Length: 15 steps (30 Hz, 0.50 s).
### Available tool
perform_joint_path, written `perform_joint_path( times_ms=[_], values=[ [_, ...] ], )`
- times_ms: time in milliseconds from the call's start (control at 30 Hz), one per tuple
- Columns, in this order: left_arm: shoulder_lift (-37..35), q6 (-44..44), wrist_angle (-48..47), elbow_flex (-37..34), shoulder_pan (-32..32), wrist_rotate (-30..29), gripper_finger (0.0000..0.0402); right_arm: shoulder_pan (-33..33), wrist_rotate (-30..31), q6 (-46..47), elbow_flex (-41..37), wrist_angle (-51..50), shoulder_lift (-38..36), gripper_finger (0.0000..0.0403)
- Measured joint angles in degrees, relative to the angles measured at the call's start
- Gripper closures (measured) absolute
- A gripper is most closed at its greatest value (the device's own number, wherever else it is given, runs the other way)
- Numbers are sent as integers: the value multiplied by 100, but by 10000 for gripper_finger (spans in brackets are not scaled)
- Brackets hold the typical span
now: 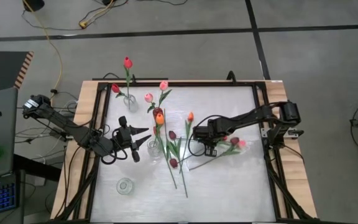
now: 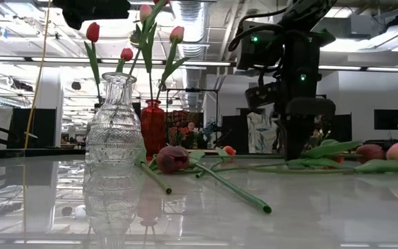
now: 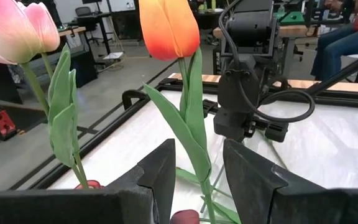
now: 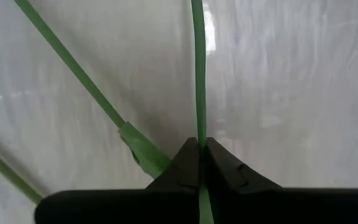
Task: Sort flowers into vase by color
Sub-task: Put the dark red tulip into the bottom transparent vase
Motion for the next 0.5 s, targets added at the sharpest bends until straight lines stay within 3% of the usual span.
perform_joint_path(
  times_ms=[500],
  values=[
    [-1,9,30,0,0,-2,278,43,41,-363,635,-1259,-328,360]
  ],
)
